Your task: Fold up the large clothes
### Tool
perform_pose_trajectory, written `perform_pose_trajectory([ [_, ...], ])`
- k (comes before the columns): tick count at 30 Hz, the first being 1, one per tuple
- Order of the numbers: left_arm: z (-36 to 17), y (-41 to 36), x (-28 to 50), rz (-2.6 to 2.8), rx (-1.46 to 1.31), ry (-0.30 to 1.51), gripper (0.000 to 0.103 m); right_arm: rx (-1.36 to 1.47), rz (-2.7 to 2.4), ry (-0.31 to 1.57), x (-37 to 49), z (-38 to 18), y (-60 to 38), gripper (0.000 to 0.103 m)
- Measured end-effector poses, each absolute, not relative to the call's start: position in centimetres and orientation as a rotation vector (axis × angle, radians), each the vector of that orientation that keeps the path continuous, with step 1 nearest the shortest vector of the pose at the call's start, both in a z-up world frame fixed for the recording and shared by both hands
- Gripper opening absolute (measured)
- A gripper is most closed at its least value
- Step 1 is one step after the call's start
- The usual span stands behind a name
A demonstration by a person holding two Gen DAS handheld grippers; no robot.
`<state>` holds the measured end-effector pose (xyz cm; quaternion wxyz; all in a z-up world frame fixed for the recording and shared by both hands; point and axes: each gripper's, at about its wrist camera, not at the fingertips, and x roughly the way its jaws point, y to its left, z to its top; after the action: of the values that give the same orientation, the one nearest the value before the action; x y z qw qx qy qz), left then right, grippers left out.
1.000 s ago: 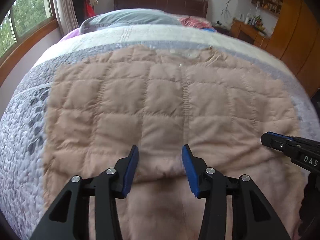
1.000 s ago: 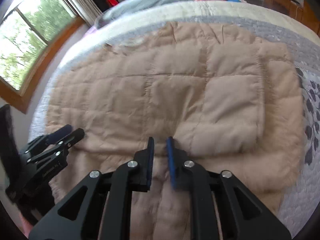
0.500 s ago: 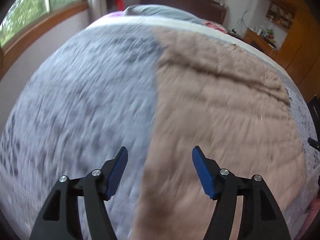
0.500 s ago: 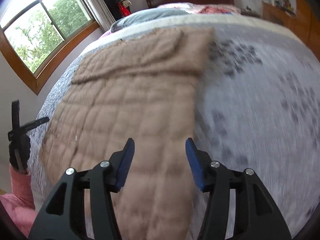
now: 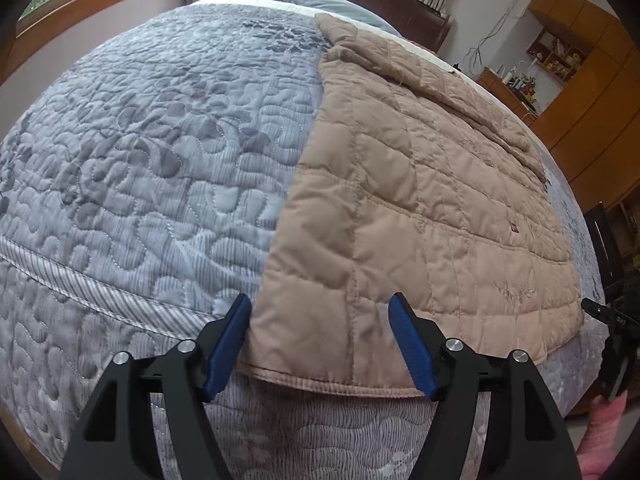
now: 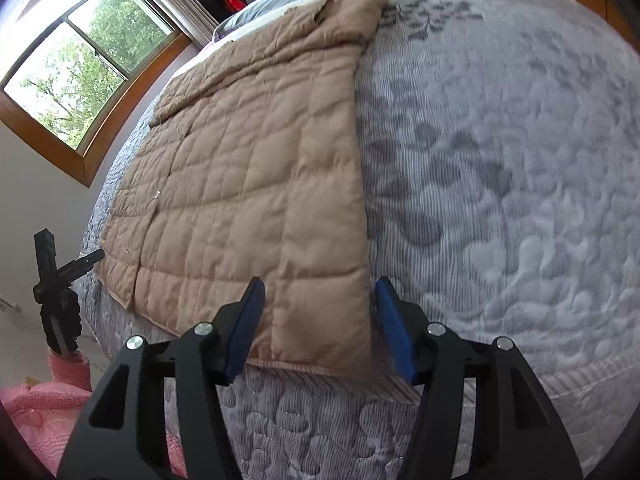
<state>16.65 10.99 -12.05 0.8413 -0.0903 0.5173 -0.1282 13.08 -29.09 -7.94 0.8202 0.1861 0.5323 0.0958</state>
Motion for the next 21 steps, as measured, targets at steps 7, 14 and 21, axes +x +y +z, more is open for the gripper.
perform_pose_trajectory([
  [7,-12.0,10.5,16.5,-0.274,-0.189,1.087,0.06,0.389,0.225,1.124,13.3,-8.5,-28.5,0.05],
  [14,-12.2,11.1,16.4,-0.293,-0.282,1.094,0.016,0.355,0.254,1.112,13.4,-8.0,-27.9,0.012],
  [21,-9.2,11.5,13.3,-0.315,-0.262,1.02,0.014,0.294,0.282,1.054,11.0,-5.5,-27.1,0.01],
])
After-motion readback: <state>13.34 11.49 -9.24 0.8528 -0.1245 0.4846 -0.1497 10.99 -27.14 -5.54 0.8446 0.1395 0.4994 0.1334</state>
